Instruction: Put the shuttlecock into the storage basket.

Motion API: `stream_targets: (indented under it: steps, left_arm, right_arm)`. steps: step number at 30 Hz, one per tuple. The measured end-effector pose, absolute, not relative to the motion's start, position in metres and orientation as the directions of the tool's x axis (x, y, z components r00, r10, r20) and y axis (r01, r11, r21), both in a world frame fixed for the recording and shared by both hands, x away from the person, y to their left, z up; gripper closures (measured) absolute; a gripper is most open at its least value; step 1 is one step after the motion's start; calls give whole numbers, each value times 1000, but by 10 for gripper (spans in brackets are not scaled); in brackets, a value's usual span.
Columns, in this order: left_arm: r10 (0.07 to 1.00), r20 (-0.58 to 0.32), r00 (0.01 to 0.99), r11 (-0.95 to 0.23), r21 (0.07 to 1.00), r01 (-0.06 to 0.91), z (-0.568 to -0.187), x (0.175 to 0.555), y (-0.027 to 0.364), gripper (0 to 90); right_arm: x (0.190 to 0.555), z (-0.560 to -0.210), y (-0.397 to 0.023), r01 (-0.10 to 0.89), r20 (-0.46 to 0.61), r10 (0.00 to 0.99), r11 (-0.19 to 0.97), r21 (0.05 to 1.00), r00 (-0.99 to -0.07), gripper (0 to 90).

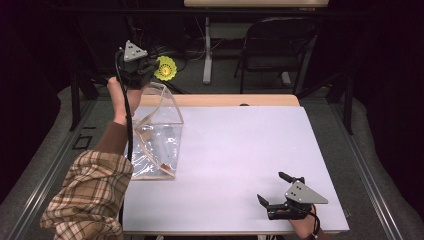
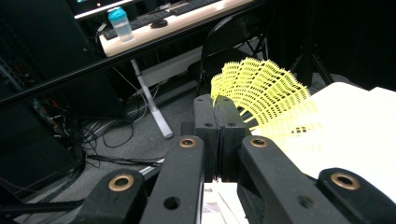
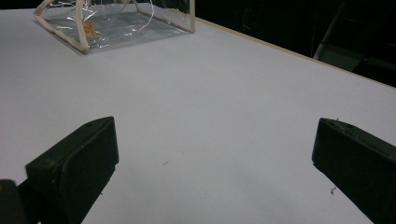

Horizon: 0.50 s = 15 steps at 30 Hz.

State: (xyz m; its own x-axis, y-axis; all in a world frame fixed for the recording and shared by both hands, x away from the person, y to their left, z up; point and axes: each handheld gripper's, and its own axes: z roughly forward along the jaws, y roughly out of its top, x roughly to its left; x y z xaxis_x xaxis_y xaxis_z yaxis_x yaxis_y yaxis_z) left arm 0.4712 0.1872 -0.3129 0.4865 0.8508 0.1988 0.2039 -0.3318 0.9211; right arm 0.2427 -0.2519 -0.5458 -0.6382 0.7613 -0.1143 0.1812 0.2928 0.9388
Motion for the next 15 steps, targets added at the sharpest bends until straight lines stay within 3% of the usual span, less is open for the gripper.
stream_targets:
  steps: [15]
  left_arm:
    - [868, 186, 460, -315, 923, 220, -315, 468, 207, 896]
  right_arm:
    - [243, -546, -252, 181, -111, 764, 288, 940, -636, 0]
